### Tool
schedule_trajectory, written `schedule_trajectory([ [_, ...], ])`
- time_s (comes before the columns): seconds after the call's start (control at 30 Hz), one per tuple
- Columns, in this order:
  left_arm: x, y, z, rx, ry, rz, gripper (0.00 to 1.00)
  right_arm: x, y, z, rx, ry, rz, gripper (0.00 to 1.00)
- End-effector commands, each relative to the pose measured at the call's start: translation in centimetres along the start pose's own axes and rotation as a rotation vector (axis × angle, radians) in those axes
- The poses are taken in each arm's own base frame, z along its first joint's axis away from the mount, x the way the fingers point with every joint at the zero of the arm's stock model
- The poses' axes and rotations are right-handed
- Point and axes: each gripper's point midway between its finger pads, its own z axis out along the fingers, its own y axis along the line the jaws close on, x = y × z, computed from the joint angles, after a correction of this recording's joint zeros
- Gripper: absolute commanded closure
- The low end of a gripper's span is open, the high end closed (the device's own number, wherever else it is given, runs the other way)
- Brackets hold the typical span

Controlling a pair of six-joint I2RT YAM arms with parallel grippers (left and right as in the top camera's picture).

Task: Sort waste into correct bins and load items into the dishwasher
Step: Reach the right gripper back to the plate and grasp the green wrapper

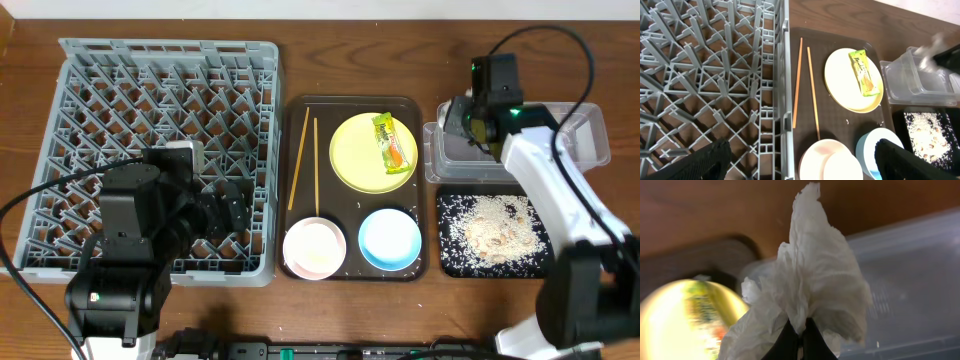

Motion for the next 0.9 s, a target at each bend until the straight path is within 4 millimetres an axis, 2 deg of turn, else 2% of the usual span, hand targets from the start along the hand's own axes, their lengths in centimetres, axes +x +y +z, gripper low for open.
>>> schedule_trajectory([
  [0.0,-0.7,-0.5,-0.5,0.015,-0.02,0.01,0.07,2.4,2.1,0.5,-0.164,0.117,-0.076,0.58],
  [0.2,-0.7,-0.5,-0.5,0.015,-0.02,0.01,0.07,2.8,8.5,-4.2,-0.448,0.075,-0.243,0.53],
  [0.33,-0.7,-0.5,-0.5,0.015,-0.02,0.01,0.07,4.4,10.8,-4.9,-0.439,0.064,-0.351,0.51],
  [0.43,-0.7,-0.5,-0.5,0.015,-0.02,0.01,0.07,5.8,10.8,-3.4,-0.304,0.062,-0.38,0.53],
  [0.5,-0.7,-0.5,-0.5,0.015,-0.02,0.01,0.07,6.2,10.1,-2.1,-0.194,0.053,-0.349,0.68],
  [0.57,-0.7,-0.5,-0.5,0.015,-0.02,0.01,0.07,6.3,9.5,-0.9,-0.126,0.046,-0.324,0.71],
  [0.6,-0.7,-0.5,-0.5,0.015,-0.02,0.01,0.07,6.3,10.0,-0.2,-0.152,0.048,-0.321,0.66],
  [0.63,-0.7,-0.5,-0.5,0.015,-0.02,0.01,0.07,6.5,11.1,0.4,-0.203,0.054,-0.343,0.5],
  [0.67,-0.7,-0.5,-0.5,0.015,-0.02,0.01,0.07,6.7,11.7,0.9,-0.231,0.054,-0.378,0.43],
  [0.73,-0.7,-0.5,-0.5,0.015,-0.02,0.01,0.07,7.2,12.2,2.2,-0.24,0.061,-0.411,0.39],
  [0.77,-0.7,-0.5,-0.5,0.015,-0.02,0.01,0.07,7.9,12.1,4.0,-0.215,0.076,-0.418,0.39],
  [0.87,-0.7,-0.5,-0.5,0.015,-0.02,0.01,0.07,9.5,11.0,7.5,-0.161,0.123,-0.421,0.38],
])
